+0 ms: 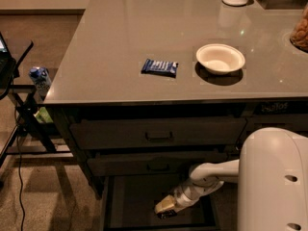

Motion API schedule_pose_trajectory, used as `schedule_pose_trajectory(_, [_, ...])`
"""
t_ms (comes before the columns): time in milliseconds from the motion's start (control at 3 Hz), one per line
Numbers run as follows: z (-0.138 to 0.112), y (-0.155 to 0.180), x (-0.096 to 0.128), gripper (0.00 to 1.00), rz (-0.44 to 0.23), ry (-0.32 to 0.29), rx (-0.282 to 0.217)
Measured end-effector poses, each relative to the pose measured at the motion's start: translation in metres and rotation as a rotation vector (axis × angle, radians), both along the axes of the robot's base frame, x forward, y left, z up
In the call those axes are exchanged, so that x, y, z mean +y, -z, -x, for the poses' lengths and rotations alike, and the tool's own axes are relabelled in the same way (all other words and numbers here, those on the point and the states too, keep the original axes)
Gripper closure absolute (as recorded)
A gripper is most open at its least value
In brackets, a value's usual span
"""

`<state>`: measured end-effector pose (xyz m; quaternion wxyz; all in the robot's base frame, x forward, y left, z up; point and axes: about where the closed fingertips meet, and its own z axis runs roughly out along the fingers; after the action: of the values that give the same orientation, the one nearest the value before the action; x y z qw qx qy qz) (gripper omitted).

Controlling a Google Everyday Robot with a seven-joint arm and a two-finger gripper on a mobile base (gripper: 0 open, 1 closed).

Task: Place rxbar chocolate into bottom drawer

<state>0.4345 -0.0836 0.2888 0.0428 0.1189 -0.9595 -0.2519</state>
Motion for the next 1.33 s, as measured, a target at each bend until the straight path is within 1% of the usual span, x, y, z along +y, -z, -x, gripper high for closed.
schedule_pose_trajectory(333, [0.002, 0.008, 0.002, 1.00, -0.011, 0.004, 0.015])
schedule_pose_trajectory(667, [0.000, 0.045, 0.018, 1.00, -0.034, 0.012, 0.050])
schedule_pose_trajectory(1000, [-0.003, 0.099, 0.035, 1.00, -0.077, 0.052, 0.080])
schedule_pose_trajectory(1333, [-0.003, 0.100, 0.036, 1.00, -0.077, 0.053, 0.082])
